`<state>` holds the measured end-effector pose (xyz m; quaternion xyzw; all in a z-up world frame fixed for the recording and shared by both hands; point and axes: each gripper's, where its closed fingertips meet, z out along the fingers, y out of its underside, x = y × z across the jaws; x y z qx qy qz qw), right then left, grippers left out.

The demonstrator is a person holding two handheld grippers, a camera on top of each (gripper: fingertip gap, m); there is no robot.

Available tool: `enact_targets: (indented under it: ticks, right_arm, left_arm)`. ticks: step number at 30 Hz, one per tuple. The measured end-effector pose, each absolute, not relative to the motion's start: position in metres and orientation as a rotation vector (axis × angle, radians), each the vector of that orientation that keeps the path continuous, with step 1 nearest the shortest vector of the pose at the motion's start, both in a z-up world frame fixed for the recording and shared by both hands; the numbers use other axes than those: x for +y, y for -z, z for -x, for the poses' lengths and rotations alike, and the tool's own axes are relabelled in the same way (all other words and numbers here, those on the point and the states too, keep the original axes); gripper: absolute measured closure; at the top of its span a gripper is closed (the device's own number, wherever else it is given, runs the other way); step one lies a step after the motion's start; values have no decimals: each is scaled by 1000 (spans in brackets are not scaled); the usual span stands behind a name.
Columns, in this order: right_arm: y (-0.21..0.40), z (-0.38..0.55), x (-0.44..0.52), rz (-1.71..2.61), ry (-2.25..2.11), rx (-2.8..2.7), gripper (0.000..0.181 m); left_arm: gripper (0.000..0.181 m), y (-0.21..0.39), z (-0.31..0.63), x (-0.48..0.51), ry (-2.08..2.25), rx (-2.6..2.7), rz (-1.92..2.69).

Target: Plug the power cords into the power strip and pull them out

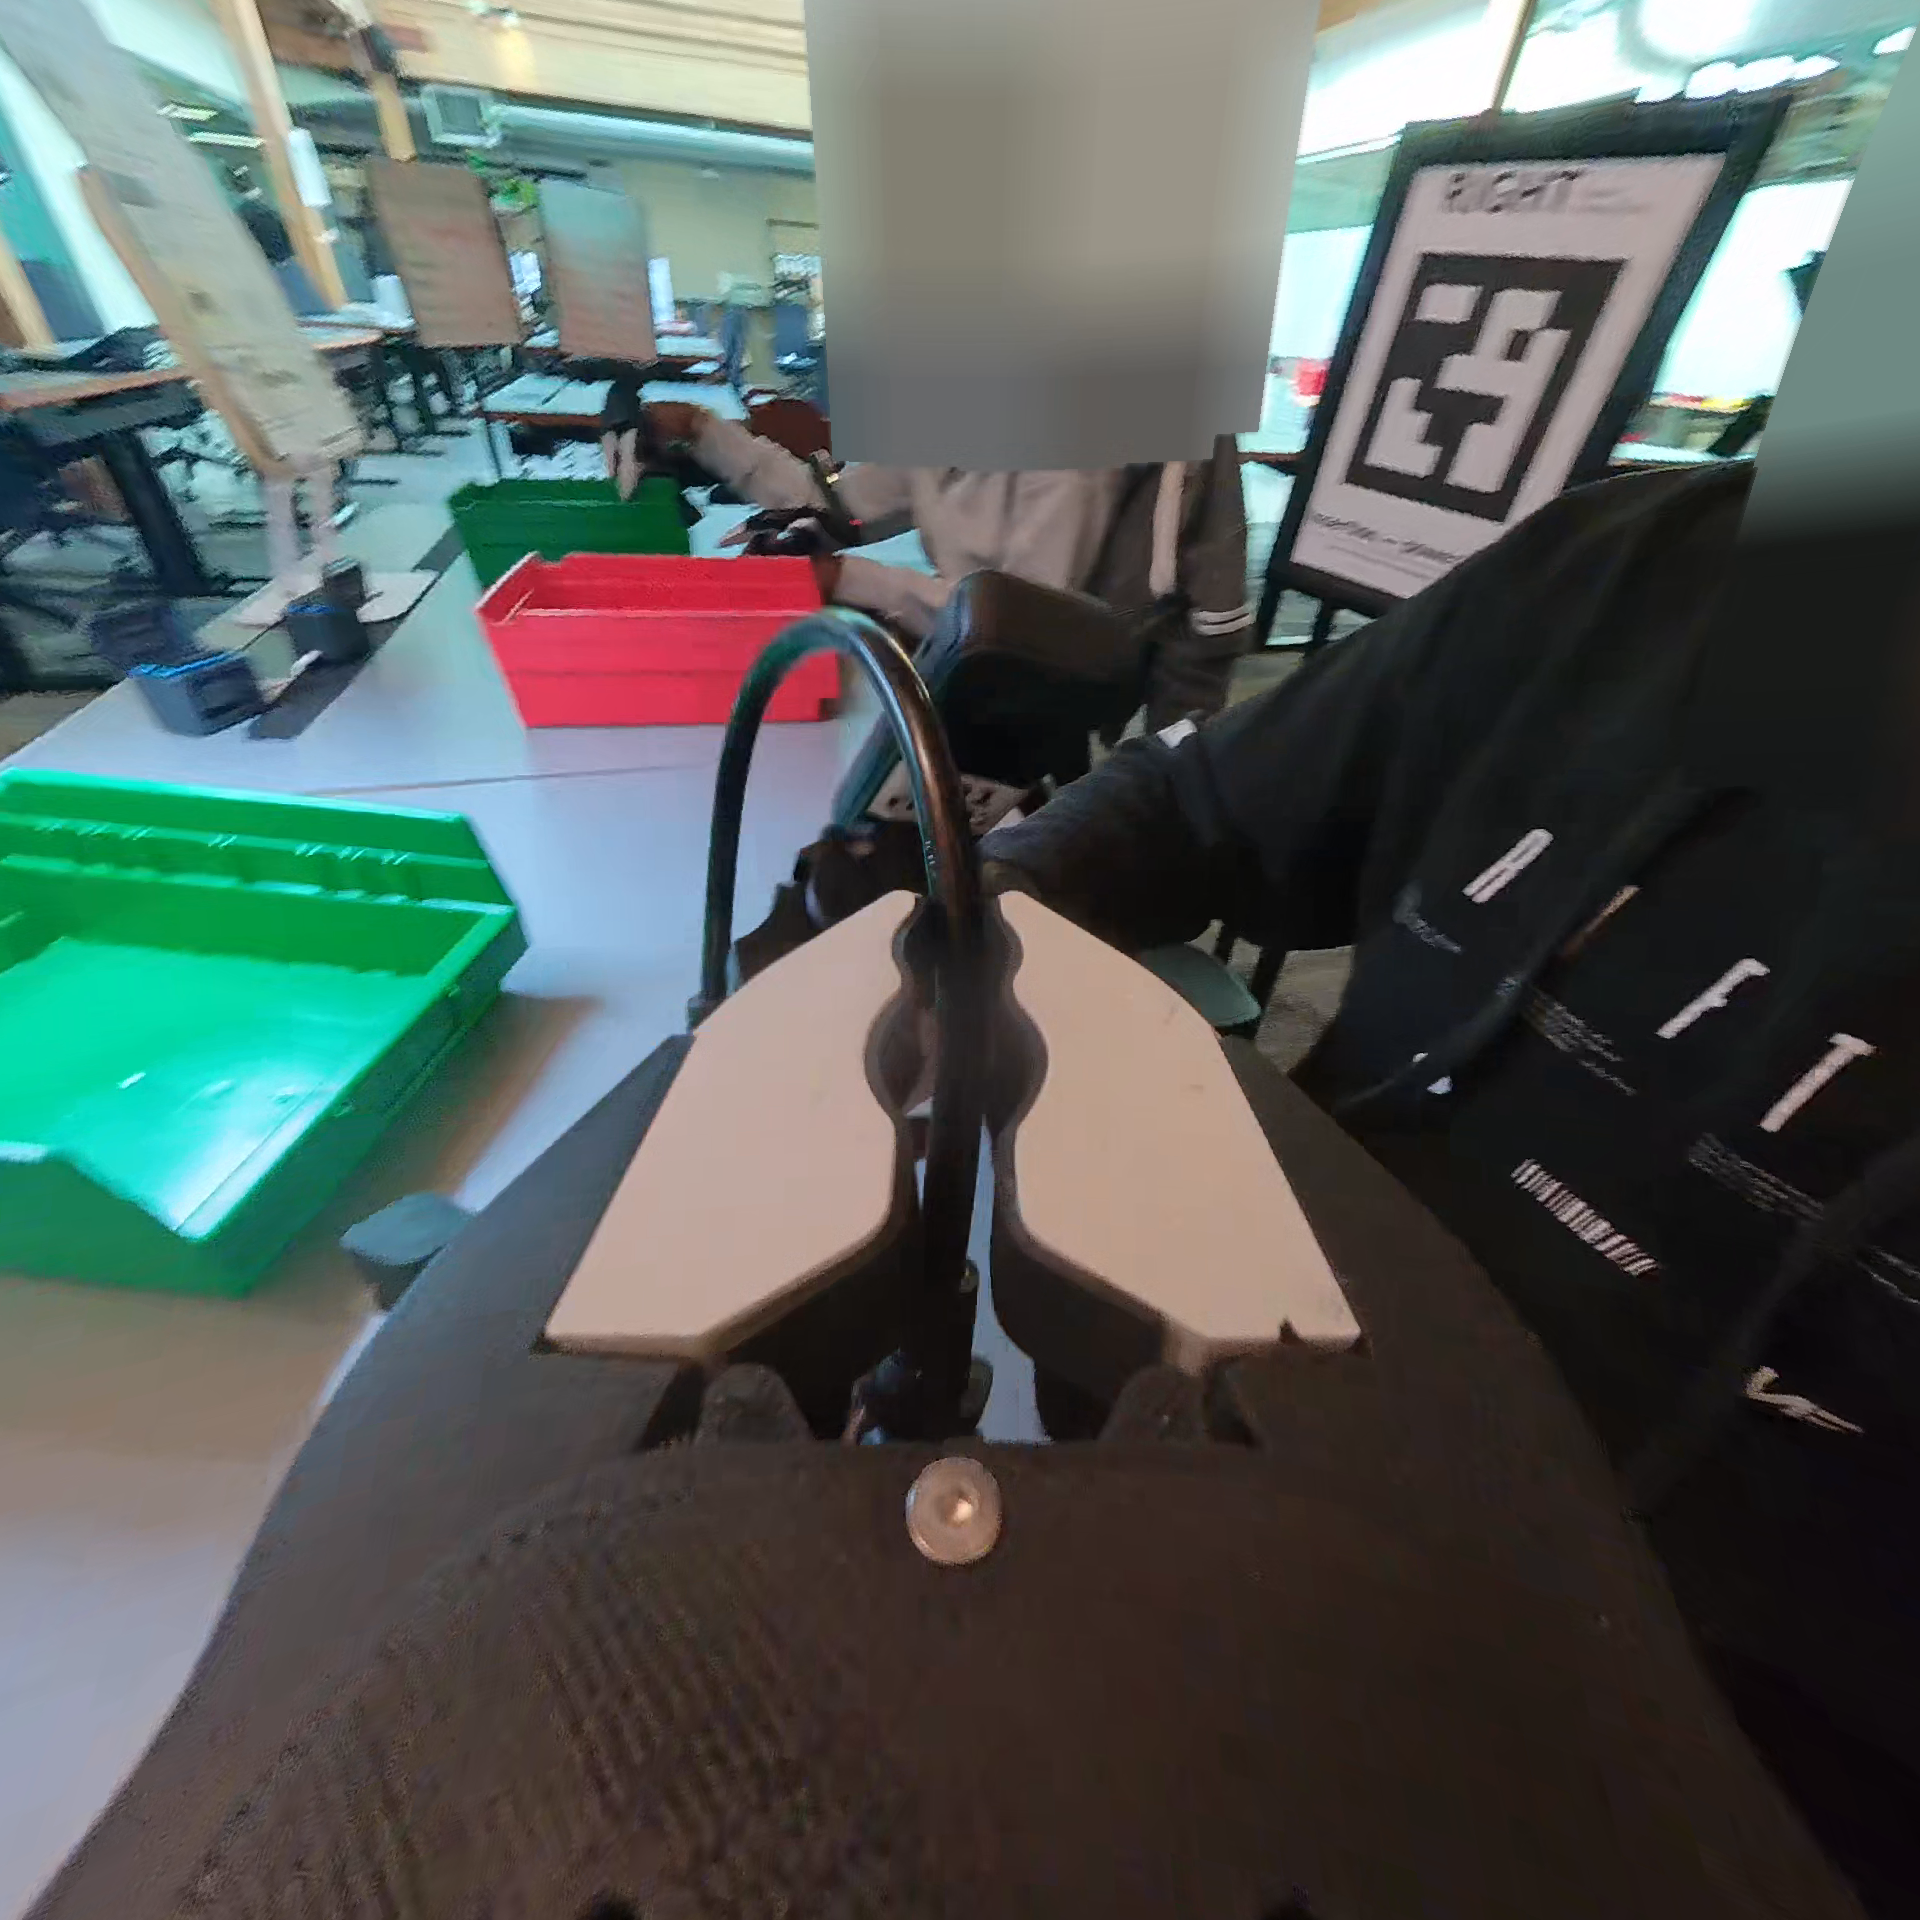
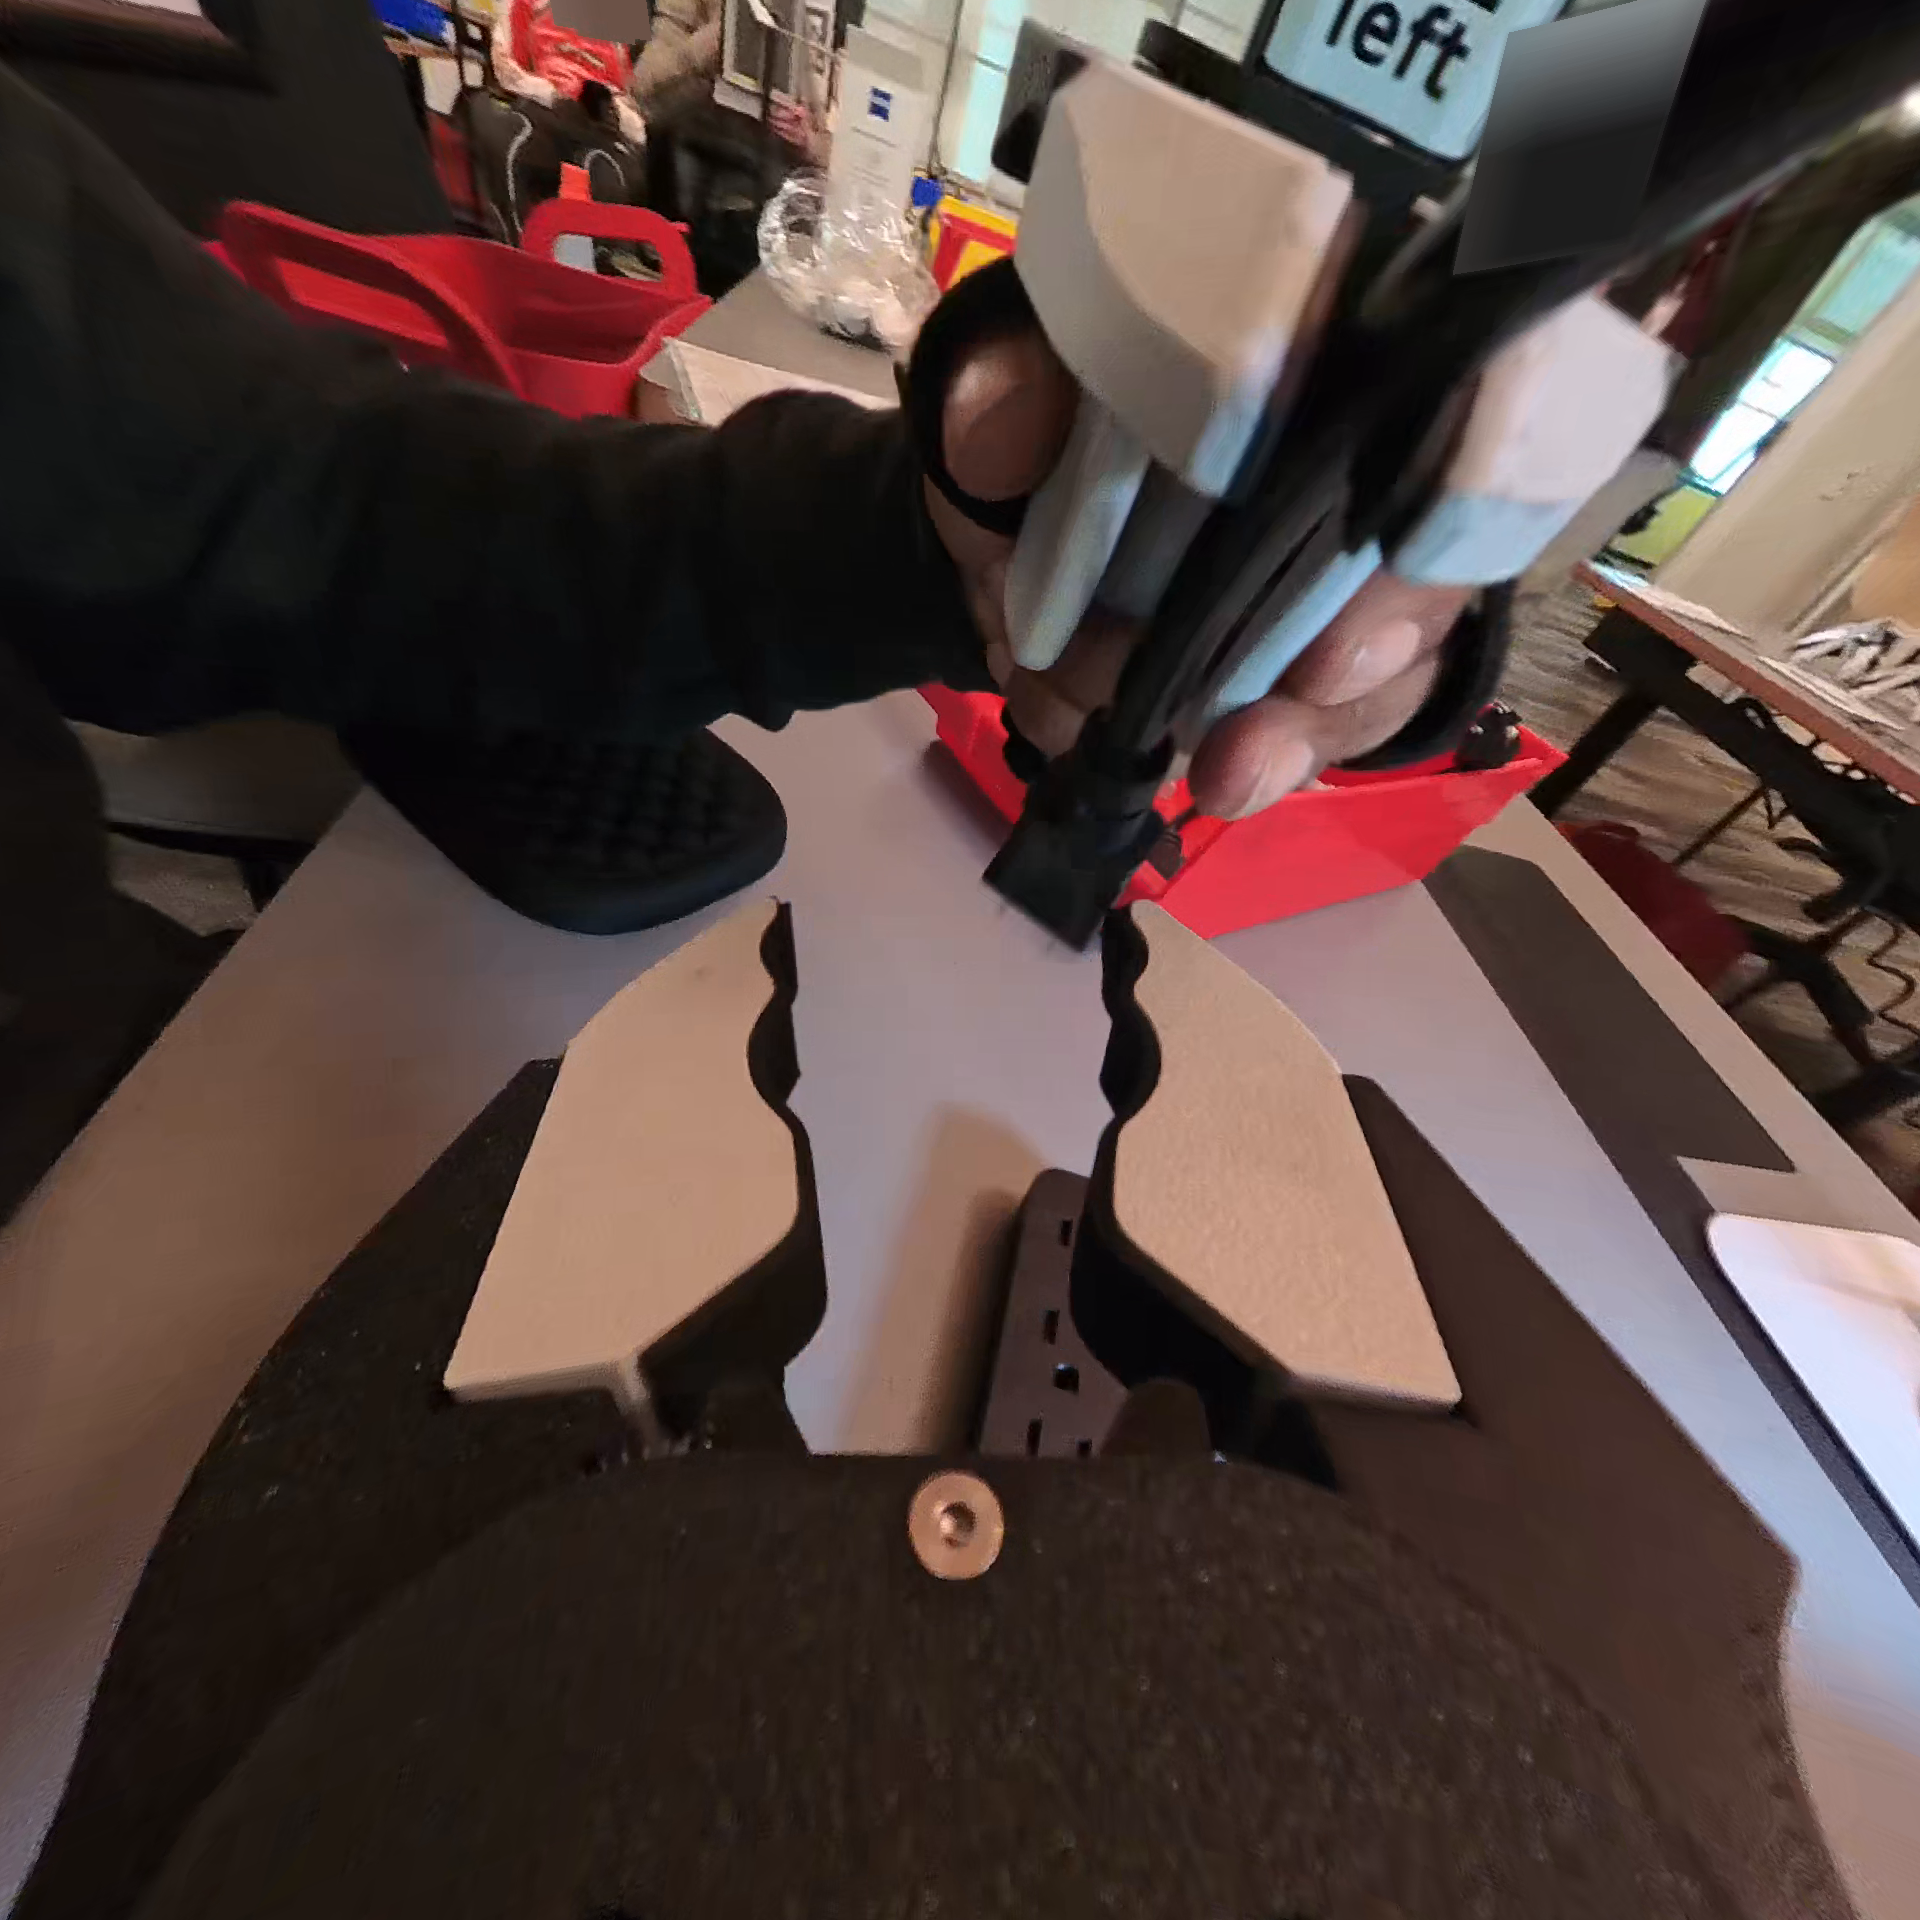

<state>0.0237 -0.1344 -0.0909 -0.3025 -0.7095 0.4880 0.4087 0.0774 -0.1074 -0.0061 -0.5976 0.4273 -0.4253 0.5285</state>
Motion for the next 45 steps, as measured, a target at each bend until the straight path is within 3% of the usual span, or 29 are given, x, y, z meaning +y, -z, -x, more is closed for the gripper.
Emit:
enact_targets:
  ticks: [3, 7, 13, 15, 16, 18, 20, 24, 31, 41, 45]
  right_arm:
    - [90, -19, -145, 751, -1216, -1807, 122]
    - [87, -17, -138, 802, -1225, -1770, 139]
    - [81, -10, -127, 831, -1171, -1679, 137]
    - [77, -7, -121, 831, -1135, -1638, 128]
    - [78, -8, -122, 823, -1131, -1651, 130]
    - [78, -13, -131, 788, -1167, -1693, 151]
    - [78, -15, -130, 796, -1152, -1690, 154]
    - [80, -13, -112, 941, -1135, -1656, 155]
    - [32, -30, -67, 1071, -1286, -1321, 157]
    - [-22, -50, -53, 1152, -1464, -1229, 157]
    - [-25, -45, -74, 1136, -1466, -1373, 157]
  left_arm:
    - [172, 5, -87, -113, 1052, 1061, 1409]
    - [172, 3, -86, -114, 1030, 1058, 1404]
    - [172, 3, -92, -114, 1030, 1052, 1413]
    - [172, 3, -96, -116, 1060, 1047, 1409]
    - [172, 4, -96, -115, 1062, 1043, 1408]
    - [172, 5, -97, -115, 1074, 1045, 1408]
    - [172, 5, -97, -114, 1074, 1032, 1418]
    - [171, 1, -81, -96, 901, 923, 1463]
    - [145, -14, -26, -84, 629, 760, 1479]
    - [137, -13, -36, -63, -77, 870, 1406]
    - [140, -24, -38, -67, -123, 862, 1359]
